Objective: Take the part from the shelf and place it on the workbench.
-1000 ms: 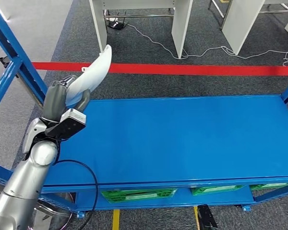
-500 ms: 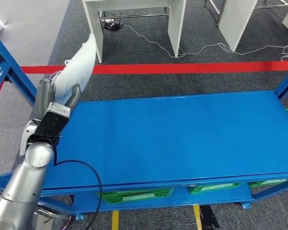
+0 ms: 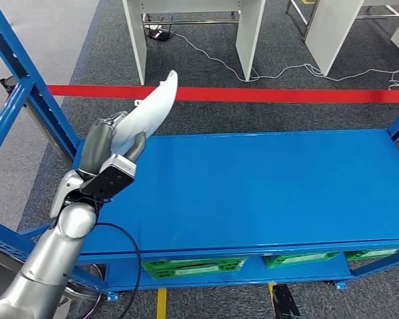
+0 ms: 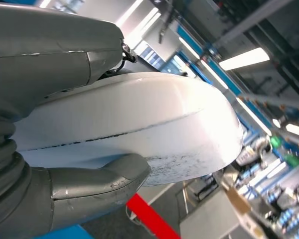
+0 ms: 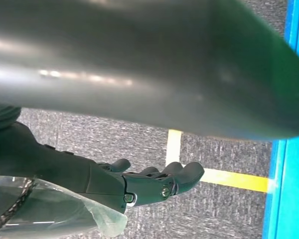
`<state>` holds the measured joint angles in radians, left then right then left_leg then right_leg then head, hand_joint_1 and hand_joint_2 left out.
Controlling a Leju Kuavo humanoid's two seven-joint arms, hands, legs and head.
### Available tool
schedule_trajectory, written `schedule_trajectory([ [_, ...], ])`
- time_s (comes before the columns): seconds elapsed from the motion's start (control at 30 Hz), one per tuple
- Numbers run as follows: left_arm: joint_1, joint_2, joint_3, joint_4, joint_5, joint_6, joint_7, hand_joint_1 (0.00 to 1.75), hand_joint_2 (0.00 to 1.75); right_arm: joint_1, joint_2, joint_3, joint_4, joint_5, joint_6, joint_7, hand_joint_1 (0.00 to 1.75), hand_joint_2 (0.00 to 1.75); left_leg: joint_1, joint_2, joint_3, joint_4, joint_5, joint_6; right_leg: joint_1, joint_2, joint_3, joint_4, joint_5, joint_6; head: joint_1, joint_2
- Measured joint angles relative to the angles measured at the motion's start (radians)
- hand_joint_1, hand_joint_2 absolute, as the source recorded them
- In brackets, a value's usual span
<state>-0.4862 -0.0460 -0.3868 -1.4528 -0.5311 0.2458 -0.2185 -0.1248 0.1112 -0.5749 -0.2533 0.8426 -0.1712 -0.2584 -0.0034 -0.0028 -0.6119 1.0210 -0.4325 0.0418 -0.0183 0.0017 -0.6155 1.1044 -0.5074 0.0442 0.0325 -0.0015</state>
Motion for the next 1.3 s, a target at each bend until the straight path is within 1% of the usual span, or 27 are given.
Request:
schedule_trajectory([
  [0.03, -0.004, -0.002, -0.009, 0.003, -0.007, -0.003, 0.002, 1.75, 1.75, -0.003, 0.000, 0.000, 0.000, 0.000, 0.000, 0.000, 0.00, 0.00, -0.002, 0.000, -0.002, 0.003, 0.001, -0.004, 0.001, 0.000, 0.030, -0.054, 0.015, -0.003, -0.001, 0.000],
  [0.07, -0.008, -0.004, -0.017, 0.005, -0.011, -0.005, 0.004, 1.75, 1.75, -0.004, 0.000, 0.000, 0.000, 0.001, 0.000, 0.000, 0.00, 0.00, -0.004, 0.000, -0.005, 0.005, 0.003, -0.009, 0.002, 0.001, 0.046, -0.084, 0.020, -0.007, -0.001, 0.000],
  [0.13, -0.013, -0.008, -0.031, 0.009, -0.017, -0.007, 0.006, 1.75, 1.75, -0.005, 0.000, 0.000, 0.000, 0.001, 0.000, 0.001, 0.00, 0.00, -0.004, 0.000, -0.010, 0.007, 0.009, -0.020, 0.004, 0.003, 0.049, -0.093, 0.022, -0.014, -0.002, 0.000],
  [0.2, -0.014, -0.009, -0.041, 0.011, -0.021, -0.008, 0.006, 1.75, 1.75, -0.003, 0.003, 0.000, 0.000, 0.001, 0.000, 0.001, 0.00, 0.00, -0.001, 0.000, -0.015, 0.020, -0.004, -0.031, 0.001, 0.002, 0.047, -0.095, 0.029, -0.026, -0.002, 0.000],
  [0.27, -0.016, -0.009, -0.046, 0.013, -0.022, -0.008, 0.006, 1.75, 1.75, -0.004, 0.005, 0.000, 0.000, 0.001, -0.001, 0.001, 0.00, 0.00, 0.003, 0.000, -0.043, 0.095, -0.060, -0.043, -0.002, 0.000, 0.044, -0.099, 0.037, -0.037, -0.006, 0.000],
  [0.33, -0.015, -0.009, -0.049, 0.016, -0.022, -0.007, 0.006, 1.75, 1.75, -0.004, 0.005, 0.000, 0.000, 0.001, -0.001, 0.001, 0.00, 0.00, 0.007, 0.000, -0.090, 0.226, -0.129, -0.052, -0.002, -0.001, 0.037, -0.098, 0.041, -0.042, -0.009, 0.000],
  [0.37, -0.014, -0.009, -0.050, 0.017, -0.022, -0.007, 0.006, 1.75, 1.75, -0.003, 0.005, 0.000, 0.000, 0.001, -0.001, 0.001, 0.00, 0.00, 0.008, 0.000, -0.104, 0.272, -0.146, -0.054, -0.001, -0.002, 0.034, -0.098, 0.043, -0.042, -0.009, 0.000],
  [0.4, -0.013, -0.009, -0.052, 0.018, -0.022, -0.006, 0.006, 1.75, 1.75, -0.002, 0.005, 0.000, 0.000, 0.001, -0.001, 0.001, 0.00, 0.00, 0.009, 0.000, -0.102, 0.284, -0.145, -0.054, -0.001, -0.002, 0.032, -0.098, 0.045, -0.042, -0.009, 0.000],
  [0.43, -0.012, -0.009, -0.053, 0.018, -0.022, -0.005, 0.006, 1.75, 1.75, -0.001, 0.005, 0.000, 0.000, 0.001, -0.001, 0.001, 0.00, 0.00, 0.009, 0.000, -0.081, 0.255, -0.125, -0.053, -0.001, -0.002, 0.030, -0.097, 0.047, -0.041, -0.009, 0.000],
  [0.5, -0.015, -0.009, -0.056, 0.018, -0.022, -0.003, 0.006, 1.75, 1.75, 0.000, 0.005, 0.000, 0.000, 0.001, -0.001, 0.001, 0.00, 0.00, 0.008, 0.000, -0.006, 0.122, -0.067, -0.044, -0.001, -0.001, 0.029, -0.097, 0.050, -0.036, -0.009, 0.000],
  [0.53, -0.017, -0.010, -0.058, 0.018, -0.022, -0.002, 0.006, 1.75, 1.75, -0.001, 0.005, 0.000, 0.000, 0.001, -0.001, 0.001, 0.00, 0.00, 0.006, 0.000, 0.025, 0.061, -0.048, -0.039, 0.000, -0.001, 0.026, -0.097, 0.053, -0.033, -0.008, 0.000],
  [0.57, -0.018, -0.010, -0.059, 0.018, -0.022, -0.002, 0.006, 1.75, 1.75, -0.001, 0.005, 0.000, 0.000, 0.001, -0.001, 0.001, 0.00, 0.00, 0.004, 0.000, 0.043, 0.021, -0.040, -0.034, 0.001, -0.001, 0.023, -0.096, 0.056, -0.027, -0.008, 0.000],
  [0.67, -0.020, -0.011, -0.062, 0.018, -0.022, 0.000, 0.006, 1.75, 1.75, -0.001, 0.005, 0.000, 0.000, 0.001, -0.001, 0.000, 0.00, 0.00, 0.001, -0.001, 0.043, -0.004, -0.035, -0.021, 0.001, -0.003, 0.013, -0.099, 0.065, -0.009, -0.008, 0.000],
  [0.7, -0.020, -0.012, -0.062, 0.018, -0.022, 0.001, 0.006, 1.75, 1.75, -0.001, 0.005, 0.000, 0.000, 0.001, -0.001, 0.000, 0.00, 0.00, 0.003, -0.001, 0.043, -0.009, -0.029, -0.014, 0.000, -0.003, 0.008, -0.095, 0.059, -0.004, -0.007, 0.000],
  [0.73, -0.020, -0.013, -0.062, 0.018, -0.021, 0.004, 0.005, 1.75, 1.75, -0.001, 0.005, 0.000, 0.000, 0.001, -0.001, 0.000, 0.00, 0.00, 0.005, 0.001, 0.041, -0.014, -0.023, -0.007, -0.001, -0.002, -0.003, -0.074, 0.040, 0.000, -0.007, 0.000],
  [0.77, -0.021, -0.014, -0.062, 0.018, -0.019, 0.007, 0.005, 1.75, 1.75, -0.001, 0.005, 0.000, 0.000, 0.001, -0.002, 0.000, 0.00, 0.00, 0.007, 0.002, 0.038, -0.018, -0.016, -0.002, -0.001, -0.002, -0.022, -0.031, 0.010, 0.003, -0.005, 0.000],
  [0.83, -0.019, -0.016, -0.062, 0.019, -0.016, 0.013, 0.004, 1.75, 1.75, 0.001, 0.005, 0.000, 0.000, 0.001, -0.002, 0.000, 0.00, 0.00, 0.006, 0.003, 0.027, -0.017, -0.008, 0.004, -0.001, -0.002, -0.074, 0.100, -0.063, 0.008, -0.004, 0.000],
  [0.87, -0.018, -0.016, -0.062, 0.019, -0.015, 0.015, 0.004, 1.75, 1.75, 0.002, 0.005, 0.000, 0.000, 0.001, -0.002, 0.000, 0.00, 0.00, 0.005, 0.003, 0.020, -0.017, -0.003, 0.004, -0.001, -0.002, -0.095, 0.156, -0.086, 0.011, -0.004, 0.000],
  [0.9, -0.016, -0.016, -0.062, 0.019, -0.015, 0.017, 0.003, 1.75, 1.75, 0.003, 0.005, 0.000, 0.000, 0.001, -0.002, 0.000, 0.00, 0.00, 0.004, 0.003, 0.015, -0.016, 0.001, 0.004, -0.001, -0.002, -0.100, 0.181, -0.090, 0.012, -0.004, 0.000],
  [0.93, -0.015, -0.016, -0.062, 0.019, -0.014, 0.019, 0.003, 1.75, 1.75, 0.003, 0.005, 0.000, 0.000, 0.001, -0.003, 0.000, 0.00, 0.00, 0.004, 0.003, 0.009, -0.015, 0.004, 0.002, -0.001, -0.002, -0.086, 0.165, -0.077, 0.013, -0.004, 0.000],
  [1.0, -0.014, -0.016, -0.062, 0.019, -0.013, 0.022, 0.002, 1.75, 1.75, 0.002, 0.005, 0.000, 0.000, 0.001, -0.003, 0.000, 0.00, 0.00, 0.004, 0.003, 0.002, -0.011, 0.009, -0.002, -0.002, -0.002, -0.010, 0.038, -0.023, 0.010, -0.003, 0.000],
  [1.03, -0.014, -0.016, -0.062, 0.019, -0.013, 0.024, 0.002, 1.75, 1.75, 0.000, 0.005, 0.000, 0.000, 0.001, -0.004, 0.000, 0.00, 0.00, 0.002, 0.002, -0.003, -0.006, 0.011, -0.005, -0.001, -0.002, 0.030, -0.029, -0.004, 0.008, -0.003, 0.000],
  [1.07, -0.015, -0.016, -0.062, 0.019, -0.012, 0.025, 0.002, 1.75, 1.75, -0.002, 0.004, 0.000, 0.000, 0.001, -0.004, 0.000, 0.00, 0.00, 0.000, 0.002, -0.008, -0.001, 0.013, -0.010, 0.000, -0.001, 0.056, -0.074, 0.007, 0.004, -0.004, 0.000],
  [1.1, -0.015, -0.016, -0.062, 0.019, -0.011, 0.027, 0.001, 1.75, 1.75, -0.003, 0.004, 0.000, 0.000, 0.001, -0.004, 0.000, 0.00, 0.00, -0.001, 0.003, -0.012, 0.002, 0.017, -0.015, 0.001, 0.000, 0.066, -0.095, 0.009, -0.001, -0.004, 0.000],
  [1.2, -0.014, -0.017, -0.062, 0.019, -0.010, 0.029, 0.000, 1.75, 1.75, 0.001, 0.005, 0.000, 0.000, 0.001, -0.005, 0.000, 0.00, 0.00, 0.000, 0.002, -0.024, 0.009, 0.020, -0.033, 0.001, -0.001, 0.057, -0.093, 0.022, -0.020, -0.005, 0.000],
  [1.23, -0.014, -0.016, -0.062, 0.019, -0.010, 0.029, 0.000, 1.75, 1.75, 0.001, 0.005, 0.000, 0.000, 0.001, -0.005, 0.000, 0.00, 0.00, 0.001, 0.001, -0.032, 0.026, 0.002, -0.039, 0.000, -0.003, 0.052, -0.094, 0.028, -0.027, -0.006, 0.000],
  [1.3, -0.013, -0.015, -0.061, 0.019, -0.008, 0.029, 0.000, 1.75, 1.75, 0.000, 0.005, 0.000, 0.000, 0.001, -0.006, 0.000, 0.00, 0.00, 0.004, 0.001, -0.065, 0.118, -0.070, -0.049, -0.002, -0.005, 0.037, -0.096, 0.042, -0.040, -0.010, 0.000],
])
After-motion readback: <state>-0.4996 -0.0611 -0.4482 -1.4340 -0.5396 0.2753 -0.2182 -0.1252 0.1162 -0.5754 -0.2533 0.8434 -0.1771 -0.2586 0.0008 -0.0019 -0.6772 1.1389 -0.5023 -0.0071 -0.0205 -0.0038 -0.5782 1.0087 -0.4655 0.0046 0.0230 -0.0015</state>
